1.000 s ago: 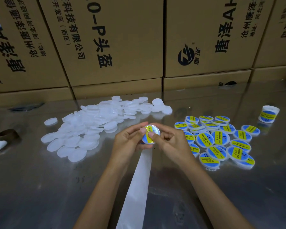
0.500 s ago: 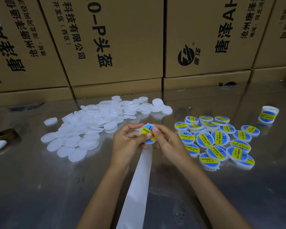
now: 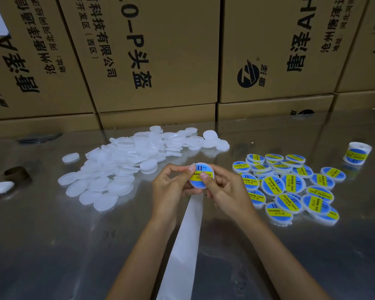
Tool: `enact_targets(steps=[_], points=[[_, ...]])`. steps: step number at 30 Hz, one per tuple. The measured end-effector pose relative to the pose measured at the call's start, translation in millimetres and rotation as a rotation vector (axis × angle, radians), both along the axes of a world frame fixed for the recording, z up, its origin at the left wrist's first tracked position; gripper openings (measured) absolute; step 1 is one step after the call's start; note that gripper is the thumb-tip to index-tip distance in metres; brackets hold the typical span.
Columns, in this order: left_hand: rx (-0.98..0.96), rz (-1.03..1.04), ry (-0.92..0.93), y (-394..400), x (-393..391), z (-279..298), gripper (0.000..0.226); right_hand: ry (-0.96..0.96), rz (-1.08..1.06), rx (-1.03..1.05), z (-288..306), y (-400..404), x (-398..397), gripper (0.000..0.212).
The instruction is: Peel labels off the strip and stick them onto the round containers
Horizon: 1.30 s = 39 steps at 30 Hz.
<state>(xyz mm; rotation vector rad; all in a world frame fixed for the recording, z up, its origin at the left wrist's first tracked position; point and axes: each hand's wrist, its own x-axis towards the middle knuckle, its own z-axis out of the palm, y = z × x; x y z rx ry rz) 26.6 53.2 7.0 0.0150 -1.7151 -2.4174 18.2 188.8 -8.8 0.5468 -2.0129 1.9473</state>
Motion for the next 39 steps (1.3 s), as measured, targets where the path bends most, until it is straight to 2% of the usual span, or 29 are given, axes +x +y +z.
enact_targets(steps=[4,7,14,18,20,22,23,26,28,33,37,39], points=[[-0.156,-0.043,0.057,0,0,1,0.015,0.021,-0.016,0.008,0,1,1,0.026],[-0.221,-0.097,0.089,-2,0,2,0.024,0.031,-0.017,0.041,0,1,2,0.025],[-0.220,-0.035,0.075,2,-1,-4,0.019,-0.131,0.024,0.061,1,10,-6,0.018],[-0.199,-0.053,0.041,3,-3,-5,0.021,-0.223,0.027,0.099,0,18,-7,0.020],[-0.157,-0.036,0.019,2,-5,-5,0.025,-0.232,-0.109,0.068,2,23,-11,0.020],[-0.104,0.030,-0.008,-2,-7,-4,0.026,-0.224,-0.341,0.098,2,37,-18,0.020],[-0.081,0.072,-0.022,-5,-9,-3,0.026,-0.229,-0.461,0.190,1,46,-21,0.023],[-0.059,0.189,-0.056,-15,-14,-4,0.025,-0.285,-0.721,0.640,-9,72,-26,0.033],[-0.090,0.250,-0.081,-21,-17,-7,0.026,-0.334,-0.765,0.755,-13,81,-27,0.036],[-0.183,0.384,-0.125,-34,-28,-20,0.032,-0.368,-0.849,0.788,-16,85,-28,0.040],[-0.277,0.470,-0.132,-42,-36,-33,0.033,-0.254,-0.890,0.757,-14,75,-25,0.035],[-0.450,0.527,-0.130,-46,-40,-36,0.032,-0.178,-0.855,0.747,-13,63,-24,0.030]])
